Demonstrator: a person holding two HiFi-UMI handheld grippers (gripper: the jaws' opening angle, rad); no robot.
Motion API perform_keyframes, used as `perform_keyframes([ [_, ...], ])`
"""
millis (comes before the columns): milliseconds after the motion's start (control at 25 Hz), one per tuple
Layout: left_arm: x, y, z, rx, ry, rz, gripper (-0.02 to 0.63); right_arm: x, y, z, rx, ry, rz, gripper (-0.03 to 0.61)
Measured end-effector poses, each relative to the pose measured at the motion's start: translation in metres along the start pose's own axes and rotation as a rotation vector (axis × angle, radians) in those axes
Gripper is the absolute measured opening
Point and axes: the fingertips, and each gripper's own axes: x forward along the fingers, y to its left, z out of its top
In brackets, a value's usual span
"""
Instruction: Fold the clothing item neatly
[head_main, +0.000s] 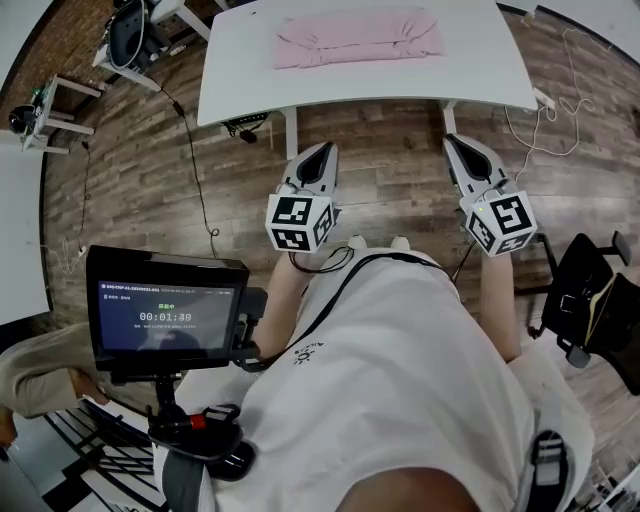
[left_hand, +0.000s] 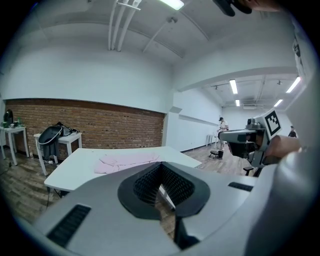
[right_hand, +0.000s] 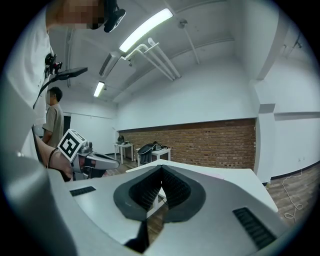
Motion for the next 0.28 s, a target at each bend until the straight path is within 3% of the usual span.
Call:
perform_keyframes([
  [280,0.0005,-0.0013,0.0015,0.004,-0.007,-0.007,0.002,-0.0003,0.0026,-0.0033,-0.001,0.004,0.003,0.003],
])
